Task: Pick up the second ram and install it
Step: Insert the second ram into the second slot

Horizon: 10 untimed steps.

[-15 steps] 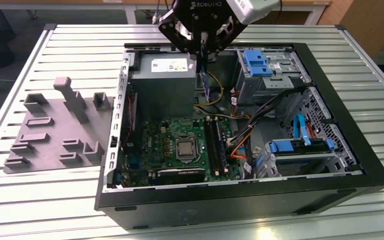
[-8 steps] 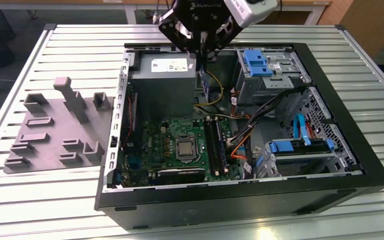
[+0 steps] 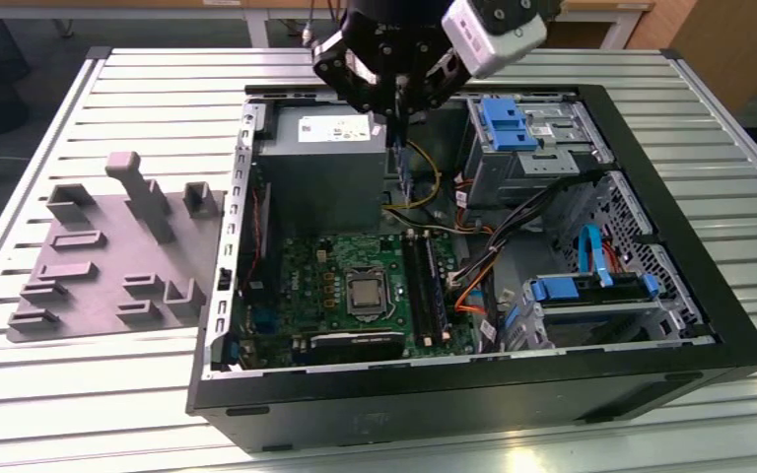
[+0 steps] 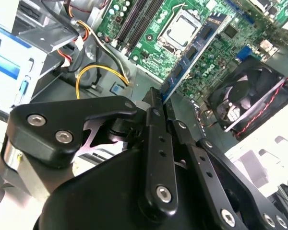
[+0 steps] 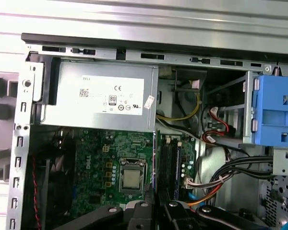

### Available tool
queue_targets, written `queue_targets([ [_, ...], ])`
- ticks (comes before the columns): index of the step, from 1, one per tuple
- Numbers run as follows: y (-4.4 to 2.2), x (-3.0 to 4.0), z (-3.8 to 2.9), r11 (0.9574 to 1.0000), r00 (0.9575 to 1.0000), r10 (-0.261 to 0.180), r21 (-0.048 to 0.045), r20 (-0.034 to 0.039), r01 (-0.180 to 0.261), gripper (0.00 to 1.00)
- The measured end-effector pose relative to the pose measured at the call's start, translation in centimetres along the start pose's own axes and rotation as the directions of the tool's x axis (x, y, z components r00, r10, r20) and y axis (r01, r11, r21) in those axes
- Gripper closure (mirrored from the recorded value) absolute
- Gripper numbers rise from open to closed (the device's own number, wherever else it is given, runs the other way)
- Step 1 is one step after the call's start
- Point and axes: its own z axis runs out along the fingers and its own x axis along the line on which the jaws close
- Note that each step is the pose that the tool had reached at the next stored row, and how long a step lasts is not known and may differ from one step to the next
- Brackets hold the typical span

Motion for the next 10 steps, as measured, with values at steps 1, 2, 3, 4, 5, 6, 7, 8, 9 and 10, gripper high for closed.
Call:
queue_targets([
  [1, -0.24, 0.01, 0.10, 1.0000, 1.0000, 0.000, -0.0047, 0.0002, 0.000, 0.86],
  [2, -0.45, 0.02, 0.20, 1.0000, 1.0000, 0.000, -0.0085, 0.0003, 0.000, 0.86],
  [3, -0.60, 0.00, 0.31, 0.9999, 1.0000, 0.000, -0.0107, 0.0005, 0.000, 0.86],
  [4, -0.65, -0.04, 0.44, 0.9999, 1.0000, 0.001, -0.0117, 0.0008, -0.001, 0.86],
  [5, -0.67, -0.10, 0.55, 0.9999, 1.0000, 0.003, -0.0114, 0.0007, -0.003, 0.86],
  [6, -0.68, -0.17, 0.67, 0.9999, 1.0000, 0.006, -0.0111, 0.0007, -0.006, 0.86],
  [7, -0.69, -0.23, 0.83, 0.9999, 1.0000, 0.010, -0.0111, 0.0010, -0.010, 0.86],
  [8, -0.71, -0.27, 0.98, 0.9998, 0.9999, 0.014, -0.0109, 0.0012, -0.014, 0.86],
  [9, -0.73, -0.28, 1.14, 0.9998, 0.9998, 0.019, -0.0109, 0.0014, -0.019, 0.86],
  [10, -0.77, -0.29, 1.29, 0.9997, 0.9997, 0.023, -0.0108, 0.0016, -0.023, 0.86],
])
